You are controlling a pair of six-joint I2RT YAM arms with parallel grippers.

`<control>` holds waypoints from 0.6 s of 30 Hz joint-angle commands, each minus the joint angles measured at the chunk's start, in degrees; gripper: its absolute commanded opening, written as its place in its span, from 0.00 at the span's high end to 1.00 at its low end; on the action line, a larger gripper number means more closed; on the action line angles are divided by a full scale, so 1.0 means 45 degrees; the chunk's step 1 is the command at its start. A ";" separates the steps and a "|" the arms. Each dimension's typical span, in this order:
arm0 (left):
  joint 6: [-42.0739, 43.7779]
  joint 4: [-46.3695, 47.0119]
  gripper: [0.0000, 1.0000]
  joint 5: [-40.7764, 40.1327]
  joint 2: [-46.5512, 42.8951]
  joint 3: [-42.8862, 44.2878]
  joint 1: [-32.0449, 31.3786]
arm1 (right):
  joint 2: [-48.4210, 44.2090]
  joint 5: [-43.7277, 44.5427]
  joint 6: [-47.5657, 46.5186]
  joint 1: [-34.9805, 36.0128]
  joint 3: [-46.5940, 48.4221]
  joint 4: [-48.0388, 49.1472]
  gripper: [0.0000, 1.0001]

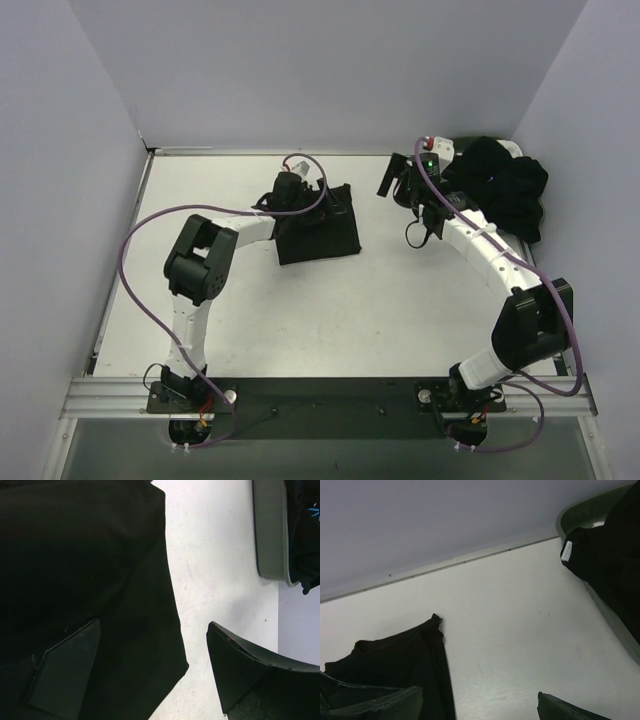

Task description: Fold and stack the t-shirts

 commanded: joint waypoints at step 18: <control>-0.0295 0.4482 0.03 0.0304 -0.2806 -0.8093 -0.0927 | -0.1881 0.0084 0.0615 0.0815 -0.2636 -0.0046 0.00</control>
